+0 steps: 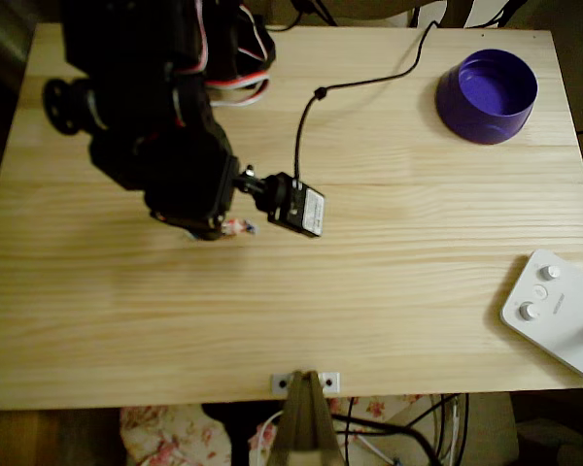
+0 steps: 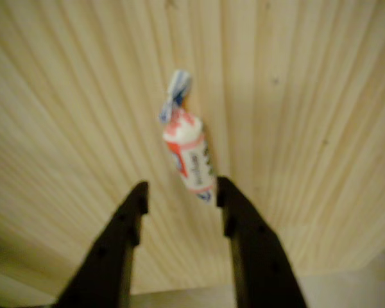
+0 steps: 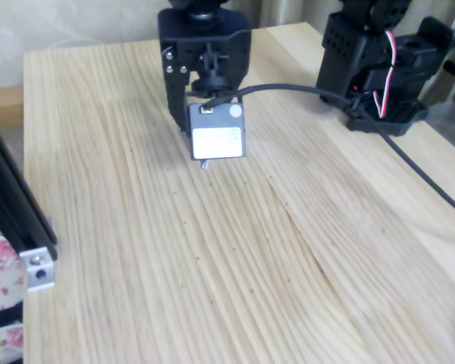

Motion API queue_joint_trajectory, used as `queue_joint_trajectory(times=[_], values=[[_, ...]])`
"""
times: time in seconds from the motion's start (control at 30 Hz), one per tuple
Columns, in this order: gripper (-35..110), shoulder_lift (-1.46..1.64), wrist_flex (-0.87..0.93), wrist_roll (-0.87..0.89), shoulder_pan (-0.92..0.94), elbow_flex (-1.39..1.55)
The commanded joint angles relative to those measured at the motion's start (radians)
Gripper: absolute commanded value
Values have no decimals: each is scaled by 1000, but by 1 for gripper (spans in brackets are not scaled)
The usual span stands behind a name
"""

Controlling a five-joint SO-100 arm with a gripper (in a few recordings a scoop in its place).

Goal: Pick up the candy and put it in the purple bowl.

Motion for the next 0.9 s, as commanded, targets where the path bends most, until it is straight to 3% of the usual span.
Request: queue_joint_trajectory(times=[0.0,0.87], values=[[15,21,-17,2,21,-5],[17,-51,-155,38,21,106]])
